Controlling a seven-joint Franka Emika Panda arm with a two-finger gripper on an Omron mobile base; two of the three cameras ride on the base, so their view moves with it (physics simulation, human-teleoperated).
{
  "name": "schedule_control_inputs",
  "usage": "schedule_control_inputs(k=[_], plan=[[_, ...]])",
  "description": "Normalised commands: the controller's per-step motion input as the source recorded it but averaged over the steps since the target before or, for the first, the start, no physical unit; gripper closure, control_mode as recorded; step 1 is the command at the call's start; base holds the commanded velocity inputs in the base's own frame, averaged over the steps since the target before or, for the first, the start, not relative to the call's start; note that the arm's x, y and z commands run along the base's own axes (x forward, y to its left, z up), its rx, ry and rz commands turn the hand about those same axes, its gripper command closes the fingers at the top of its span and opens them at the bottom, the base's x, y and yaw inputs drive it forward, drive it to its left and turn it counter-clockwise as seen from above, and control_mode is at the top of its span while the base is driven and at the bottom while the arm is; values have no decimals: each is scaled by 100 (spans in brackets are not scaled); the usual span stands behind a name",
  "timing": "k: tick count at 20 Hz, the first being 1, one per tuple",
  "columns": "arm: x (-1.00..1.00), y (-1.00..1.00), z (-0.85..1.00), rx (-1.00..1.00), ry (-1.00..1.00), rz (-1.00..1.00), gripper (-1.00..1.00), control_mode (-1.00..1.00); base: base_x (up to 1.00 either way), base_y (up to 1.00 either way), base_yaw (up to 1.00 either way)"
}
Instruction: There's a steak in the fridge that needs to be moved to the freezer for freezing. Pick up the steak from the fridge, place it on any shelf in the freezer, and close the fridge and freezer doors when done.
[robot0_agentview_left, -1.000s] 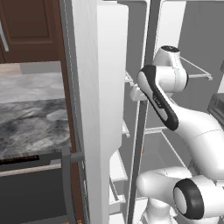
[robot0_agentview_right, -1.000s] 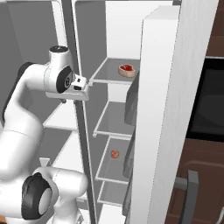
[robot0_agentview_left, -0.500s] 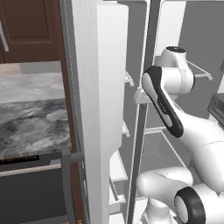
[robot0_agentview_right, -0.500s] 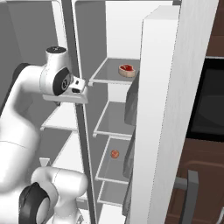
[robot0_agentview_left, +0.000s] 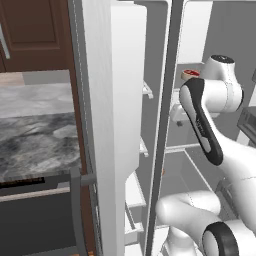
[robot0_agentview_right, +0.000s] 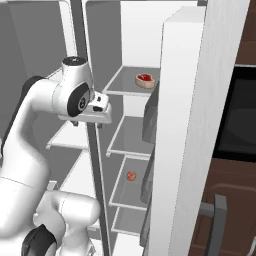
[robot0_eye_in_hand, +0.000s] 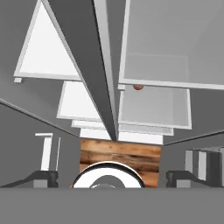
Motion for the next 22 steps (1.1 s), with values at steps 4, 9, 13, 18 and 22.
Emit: schedule_control_inputs(k=[4,9,13,18,22], plan=[[0,-58,25,-1,0,0,-100,-100,0,0,0],[8,-38,25,0,-11,1,-100,-100,0,0,0],[29,-28,30,0,-14,0,-100,-100,0,0,0],[46,-25,25,0,-7,0,-100,-100,0,0,0],[43,-16,24,0,-5,0,-100,-100,0,0,0]])
